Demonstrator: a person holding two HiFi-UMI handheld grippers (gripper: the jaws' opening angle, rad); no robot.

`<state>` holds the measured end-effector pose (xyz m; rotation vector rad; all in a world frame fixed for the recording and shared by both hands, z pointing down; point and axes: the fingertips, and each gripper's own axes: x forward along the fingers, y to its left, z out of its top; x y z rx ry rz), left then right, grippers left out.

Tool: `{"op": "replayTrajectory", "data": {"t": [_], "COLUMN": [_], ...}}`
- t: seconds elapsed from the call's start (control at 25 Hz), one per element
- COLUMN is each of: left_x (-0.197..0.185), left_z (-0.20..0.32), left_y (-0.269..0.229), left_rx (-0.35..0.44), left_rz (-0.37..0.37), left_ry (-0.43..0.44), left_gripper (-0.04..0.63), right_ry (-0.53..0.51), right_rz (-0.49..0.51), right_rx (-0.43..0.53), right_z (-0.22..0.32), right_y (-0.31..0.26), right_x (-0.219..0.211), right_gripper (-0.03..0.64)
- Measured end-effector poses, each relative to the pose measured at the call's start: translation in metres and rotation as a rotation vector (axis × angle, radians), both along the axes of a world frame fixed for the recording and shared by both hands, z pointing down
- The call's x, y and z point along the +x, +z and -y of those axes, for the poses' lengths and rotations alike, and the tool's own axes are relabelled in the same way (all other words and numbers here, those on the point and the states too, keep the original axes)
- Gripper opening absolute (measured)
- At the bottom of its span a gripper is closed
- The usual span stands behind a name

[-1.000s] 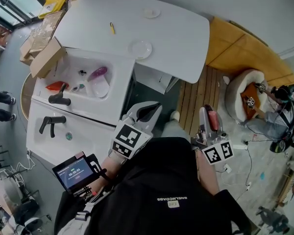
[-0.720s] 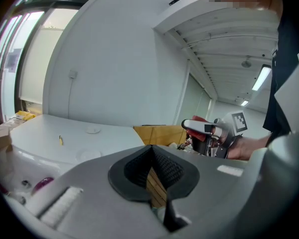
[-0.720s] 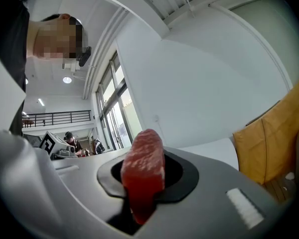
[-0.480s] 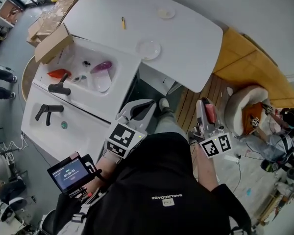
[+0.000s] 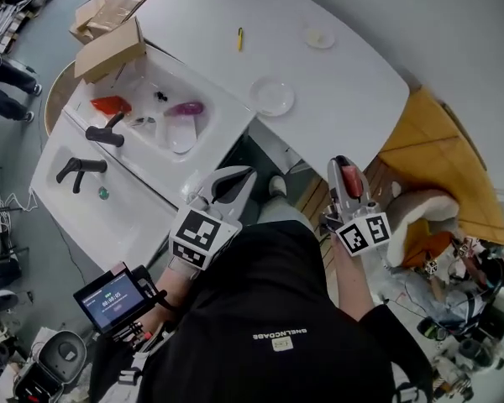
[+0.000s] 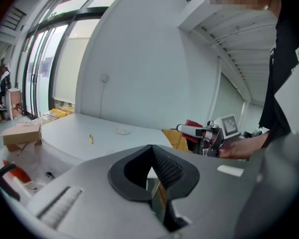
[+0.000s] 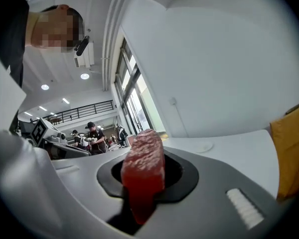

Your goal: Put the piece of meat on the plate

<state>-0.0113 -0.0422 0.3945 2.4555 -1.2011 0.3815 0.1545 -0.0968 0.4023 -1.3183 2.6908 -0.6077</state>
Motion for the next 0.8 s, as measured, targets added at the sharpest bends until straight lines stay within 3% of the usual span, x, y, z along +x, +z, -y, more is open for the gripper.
{"op": "replayTrajectory", "data": {"t": [0.28,0.44,0.56,0.8], "left_x": [0.006,-0.017,-0.028,-0.018], "left_z": [0.029,0.043,0.045,0.035], "left_y": [0.004,0.005,0.013,0.011], "left_rx": [0.003,-0.02,-0.034,-0.057], "left_rz": [0.02,0.016,0.024,0.04], "left_ry": [-0.145,-0.222,-0.275,-0.401], "left_gripper": [0.02,0.02,0.02,0.02], "right_ry": [-0.17,-0.264,-0.349,-0.462], "right_rz": [-0.035,-0.063,-0.11,-0.178], "right_rx": [-0.002,-0.021,-0.033,-0.055], "right_z": [0.062,0.093,0.113,0.138], "right_y": [0.021,0.04,0.06,0.092], "right_x": [-0.006,-0.038,-0.06,-0.063], "right_gripper": [0.069,0.069,0.069,0.069]}}
